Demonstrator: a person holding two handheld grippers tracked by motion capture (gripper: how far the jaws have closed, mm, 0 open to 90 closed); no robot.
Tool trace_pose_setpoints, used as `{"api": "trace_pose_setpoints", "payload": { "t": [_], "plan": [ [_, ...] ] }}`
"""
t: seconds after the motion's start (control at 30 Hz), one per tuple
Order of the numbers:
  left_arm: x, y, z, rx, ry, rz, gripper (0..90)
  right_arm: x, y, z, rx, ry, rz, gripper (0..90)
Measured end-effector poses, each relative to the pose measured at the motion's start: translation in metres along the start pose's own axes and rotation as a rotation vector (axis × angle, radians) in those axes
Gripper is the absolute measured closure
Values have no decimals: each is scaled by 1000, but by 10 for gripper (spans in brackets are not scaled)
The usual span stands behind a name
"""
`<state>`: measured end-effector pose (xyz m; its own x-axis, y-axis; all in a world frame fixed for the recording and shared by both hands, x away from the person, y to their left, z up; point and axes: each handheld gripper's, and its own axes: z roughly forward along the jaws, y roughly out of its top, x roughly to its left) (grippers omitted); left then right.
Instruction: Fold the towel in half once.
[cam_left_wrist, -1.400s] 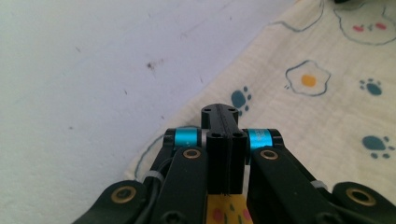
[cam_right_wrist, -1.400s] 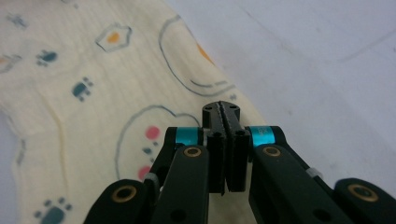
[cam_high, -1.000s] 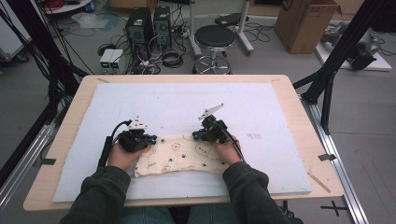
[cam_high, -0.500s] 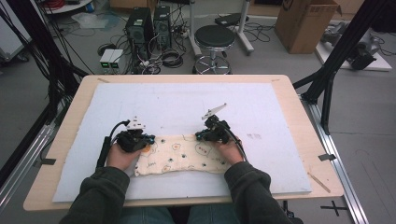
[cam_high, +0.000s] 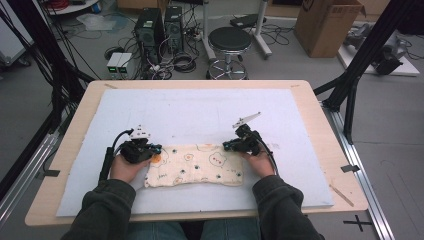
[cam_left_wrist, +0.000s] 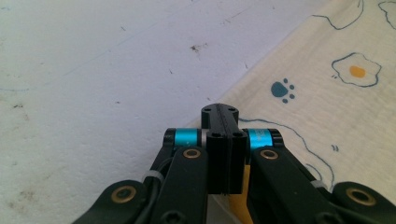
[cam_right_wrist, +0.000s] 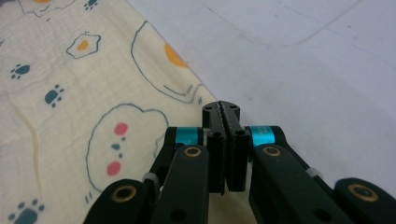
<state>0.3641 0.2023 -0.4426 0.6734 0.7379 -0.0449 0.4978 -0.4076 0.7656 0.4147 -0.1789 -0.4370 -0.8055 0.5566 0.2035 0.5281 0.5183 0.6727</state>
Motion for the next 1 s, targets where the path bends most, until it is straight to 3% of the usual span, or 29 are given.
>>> {"api": "trace_pose_setpoints", "payload": {
  "t": [0.27,0.63,0.73,0.83,1.0],
  "plan": [
    [1,0,0,-4,-5,-3,896,-14,-19,-18,-23,-19,40,895],
    [1,-1,0,-5,-7,-5,895,-21,-28,-28,-35,-26,57,895],
    [0,0,0,-10,-10,-2,896,-19,-26,-28,-40,-27,56,895],
    [-2,3,-5,-50,-6,3,895,-10,-20,-31,-70,-18,21,894],
    [-5,4,-18,-68,-13,20,896,0,-14,-37,-83,5,-6,895]
  ]
}}
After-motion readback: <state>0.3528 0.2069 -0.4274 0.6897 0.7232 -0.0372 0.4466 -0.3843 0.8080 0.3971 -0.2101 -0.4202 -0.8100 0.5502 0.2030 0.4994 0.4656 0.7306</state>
